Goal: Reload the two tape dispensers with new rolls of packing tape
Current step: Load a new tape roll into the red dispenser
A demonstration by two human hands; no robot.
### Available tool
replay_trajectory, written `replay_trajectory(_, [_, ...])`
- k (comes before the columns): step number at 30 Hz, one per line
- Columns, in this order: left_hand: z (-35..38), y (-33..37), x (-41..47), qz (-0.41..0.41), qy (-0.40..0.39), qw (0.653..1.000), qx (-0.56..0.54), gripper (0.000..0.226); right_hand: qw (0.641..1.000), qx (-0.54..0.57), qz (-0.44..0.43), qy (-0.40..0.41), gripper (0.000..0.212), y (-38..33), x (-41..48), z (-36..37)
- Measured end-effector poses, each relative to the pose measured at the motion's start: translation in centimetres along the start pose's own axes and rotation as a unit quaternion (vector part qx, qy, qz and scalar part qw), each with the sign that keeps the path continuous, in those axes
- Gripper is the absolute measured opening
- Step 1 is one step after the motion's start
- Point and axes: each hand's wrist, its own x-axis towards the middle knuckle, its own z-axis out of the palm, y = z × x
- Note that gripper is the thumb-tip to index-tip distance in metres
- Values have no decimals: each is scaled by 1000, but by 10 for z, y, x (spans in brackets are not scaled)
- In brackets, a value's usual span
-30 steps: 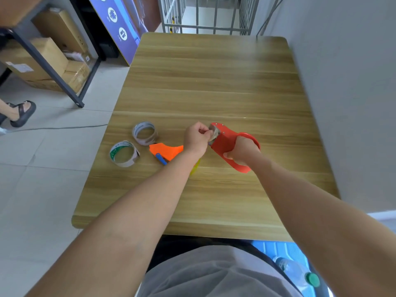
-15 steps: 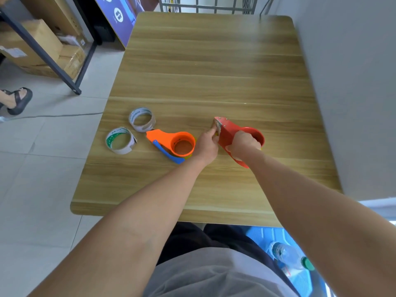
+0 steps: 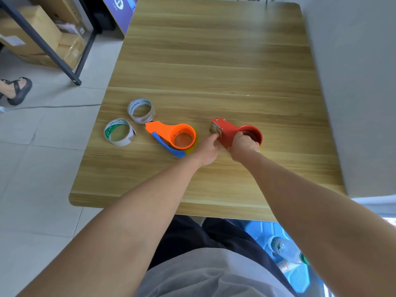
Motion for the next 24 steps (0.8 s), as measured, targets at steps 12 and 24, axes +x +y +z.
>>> replay_trajectory(12, [-13, -9, 5, -52, -33, 998, -20, 45, 999, 43, -18, 14, 40, 4, -3, -15])
replay_trajectory(24, [-17, -11, 2, -91, -40, 995, 21, 51, 994, 19, -23, 104, 50, -1, -3, -27])
